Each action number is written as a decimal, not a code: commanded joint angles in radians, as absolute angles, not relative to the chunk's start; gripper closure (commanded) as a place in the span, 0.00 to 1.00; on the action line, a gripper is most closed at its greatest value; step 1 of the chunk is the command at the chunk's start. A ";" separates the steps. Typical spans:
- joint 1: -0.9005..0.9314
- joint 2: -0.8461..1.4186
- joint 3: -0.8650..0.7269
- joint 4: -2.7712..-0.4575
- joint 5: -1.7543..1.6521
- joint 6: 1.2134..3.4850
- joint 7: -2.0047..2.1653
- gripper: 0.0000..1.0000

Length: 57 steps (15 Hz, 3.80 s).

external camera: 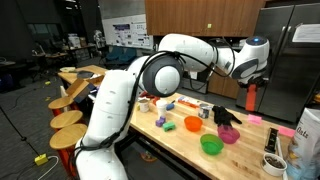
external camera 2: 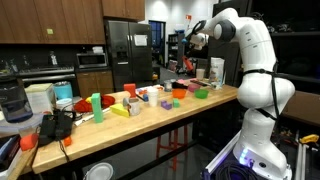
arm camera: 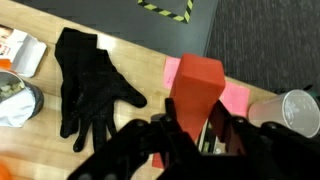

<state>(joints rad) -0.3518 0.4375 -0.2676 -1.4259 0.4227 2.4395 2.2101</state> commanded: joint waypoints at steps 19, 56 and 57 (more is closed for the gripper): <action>-0.483 0.275 -0.145 -1.699 1.495 2.253 1.210 0.87; -0.389 0.278 -0.278 -1.562 1.359 2.359 1.175 0.62; -0.389 0.278 -0.278 -1.562 1.359 2.359 1.175 0.87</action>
